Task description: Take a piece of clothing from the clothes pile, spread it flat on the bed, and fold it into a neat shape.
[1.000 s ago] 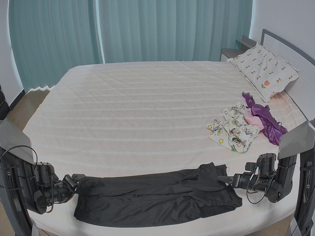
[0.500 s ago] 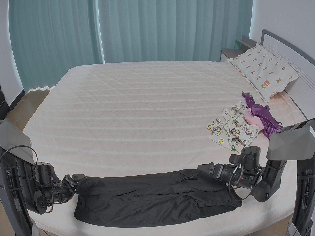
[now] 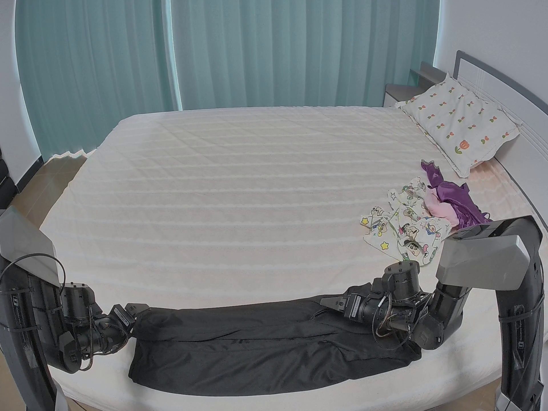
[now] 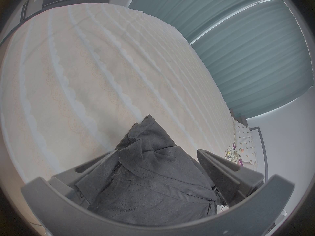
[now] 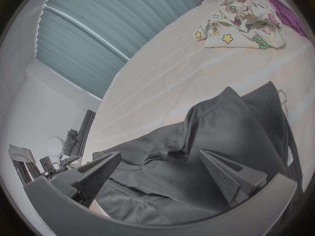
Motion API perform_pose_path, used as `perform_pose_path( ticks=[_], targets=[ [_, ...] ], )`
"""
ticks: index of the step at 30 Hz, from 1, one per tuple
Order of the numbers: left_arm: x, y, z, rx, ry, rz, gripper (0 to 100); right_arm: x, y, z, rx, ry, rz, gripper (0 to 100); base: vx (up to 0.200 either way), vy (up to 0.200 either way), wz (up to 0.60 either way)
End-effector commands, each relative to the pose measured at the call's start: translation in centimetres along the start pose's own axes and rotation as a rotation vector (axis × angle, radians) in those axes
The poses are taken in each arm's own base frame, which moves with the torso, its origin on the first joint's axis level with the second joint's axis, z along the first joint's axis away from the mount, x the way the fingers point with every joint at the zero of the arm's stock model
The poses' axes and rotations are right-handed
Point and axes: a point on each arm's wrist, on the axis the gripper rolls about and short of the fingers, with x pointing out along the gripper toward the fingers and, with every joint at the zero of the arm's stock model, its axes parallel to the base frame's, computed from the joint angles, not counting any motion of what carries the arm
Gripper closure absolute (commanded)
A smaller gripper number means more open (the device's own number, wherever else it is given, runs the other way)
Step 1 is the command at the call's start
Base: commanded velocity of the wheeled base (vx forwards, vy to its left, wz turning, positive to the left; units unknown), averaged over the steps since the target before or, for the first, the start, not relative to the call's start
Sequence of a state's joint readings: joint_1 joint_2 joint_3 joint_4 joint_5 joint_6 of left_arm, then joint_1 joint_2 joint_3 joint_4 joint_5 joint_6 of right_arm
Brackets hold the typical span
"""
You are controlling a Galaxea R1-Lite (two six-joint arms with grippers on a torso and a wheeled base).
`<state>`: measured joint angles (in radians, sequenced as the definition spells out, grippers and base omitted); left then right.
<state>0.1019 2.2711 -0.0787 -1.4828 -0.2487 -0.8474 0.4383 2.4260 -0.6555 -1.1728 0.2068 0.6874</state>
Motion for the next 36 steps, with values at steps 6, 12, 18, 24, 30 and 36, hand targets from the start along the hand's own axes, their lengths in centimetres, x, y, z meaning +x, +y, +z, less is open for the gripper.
perform_pose_path(
  ticks=[6,12,18,24,30,36],
  targets=[
    [0.1,0.0,0.0,0.0,-0.009,0.007,0,1.5,1.1,0.5,-0.013,0.019,0.011,0,0.0,0.0,0.0],
    [0.1,0.0,0.0,0.001,-0.008,0.007,0,2.2,2.1,1.8,-0.016,-0.012,0.04,0,0.0,0.0,0.0],
    [0.1,0.0,0.1,0.001,-0.01,0.005,0,2.8,3.5,3.4,0.002,-0.1,0.123,0,0.0,0.0,0.0],
    [0.1,0.0,0.1,0.001,-0.012,0.004,0,3.6,3.8,2.9,0.002,-0.153,0.172,0,0.0,0.0,0.0],
    [0.1,0.0,0.1,-0.001,-0.012,0.004,0,2.8,3.2,3.3,0.014,-0.168,0.146,0,0.0,0.0,0.0],
    [0.2,-0.1,0.1,-0.002,-0.015,0.002,0,-0.6,2.2,4.8,0.029,-0.212,0.095,0,0.0,0.0,0.0]
  ],
)
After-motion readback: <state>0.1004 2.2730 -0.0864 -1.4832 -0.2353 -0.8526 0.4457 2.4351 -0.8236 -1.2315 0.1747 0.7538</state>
